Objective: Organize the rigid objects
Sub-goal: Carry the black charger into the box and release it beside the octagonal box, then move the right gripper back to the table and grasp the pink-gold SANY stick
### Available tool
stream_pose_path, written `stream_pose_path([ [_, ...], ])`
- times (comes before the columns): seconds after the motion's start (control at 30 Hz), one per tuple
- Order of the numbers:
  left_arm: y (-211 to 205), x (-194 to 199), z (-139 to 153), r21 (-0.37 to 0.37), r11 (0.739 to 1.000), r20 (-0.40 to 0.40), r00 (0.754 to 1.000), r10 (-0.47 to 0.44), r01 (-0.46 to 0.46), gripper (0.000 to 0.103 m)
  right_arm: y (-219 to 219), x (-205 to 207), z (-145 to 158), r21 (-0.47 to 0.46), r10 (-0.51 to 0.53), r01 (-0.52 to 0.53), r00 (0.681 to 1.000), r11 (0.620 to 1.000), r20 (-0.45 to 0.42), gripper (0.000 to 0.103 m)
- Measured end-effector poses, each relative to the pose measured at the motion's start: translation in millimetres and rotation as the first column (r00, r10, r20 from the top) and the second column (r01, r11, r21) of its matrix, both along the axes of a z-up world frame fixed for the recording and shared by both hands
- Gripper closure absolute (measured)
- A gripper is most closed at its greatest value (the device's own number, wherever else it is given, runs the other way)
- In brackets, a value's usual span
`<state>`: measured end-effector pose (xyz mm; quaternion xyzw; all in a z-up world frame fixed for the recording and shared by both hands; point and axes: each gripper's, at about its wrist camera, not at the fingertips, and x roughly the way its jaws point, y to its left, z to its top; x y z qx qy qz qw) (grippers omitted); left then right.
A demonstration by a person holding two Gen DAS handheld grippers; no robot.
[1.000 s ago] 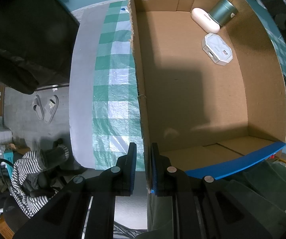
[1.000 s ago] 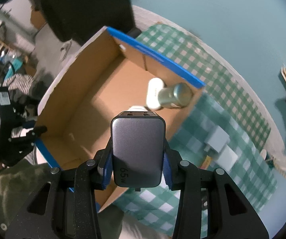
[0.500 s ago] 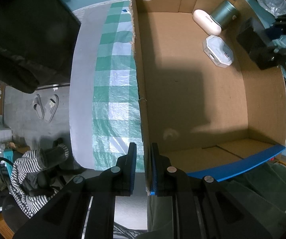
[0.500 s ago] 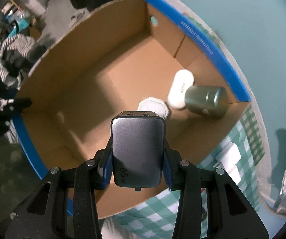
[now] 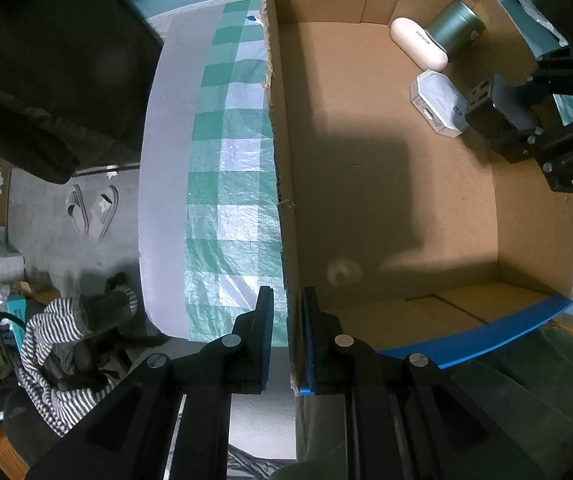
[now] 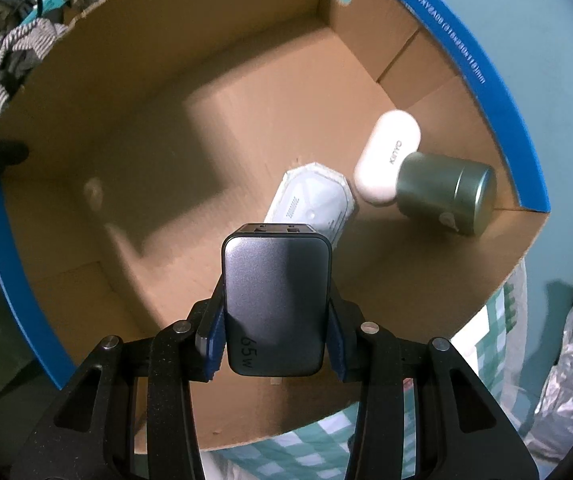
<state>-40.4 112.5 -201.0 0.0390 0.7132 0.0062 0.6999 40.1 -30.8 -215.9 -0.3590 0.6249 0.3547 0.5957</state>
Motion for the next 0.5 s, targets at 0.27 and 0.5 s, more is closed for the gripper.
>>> stream_pose_path([
  [0.27, 0, -1, -2, 0.002, 1.000, -0.004, 1.000, 0.005, -0.005, 0.089, -7, 8, 9, 0.033, -0.062, 0.063, 0.998, 0.998, -0.019, 0.062],
  [0.5, -1, 0, -1, 0.001, 1.000, -0.007, 1.000, 0.004, -0.004, 0.089, -20, 21, 34, 0.099, -0.146, 0.147, 0.989, 0.984, -0.021, 0.062],
])
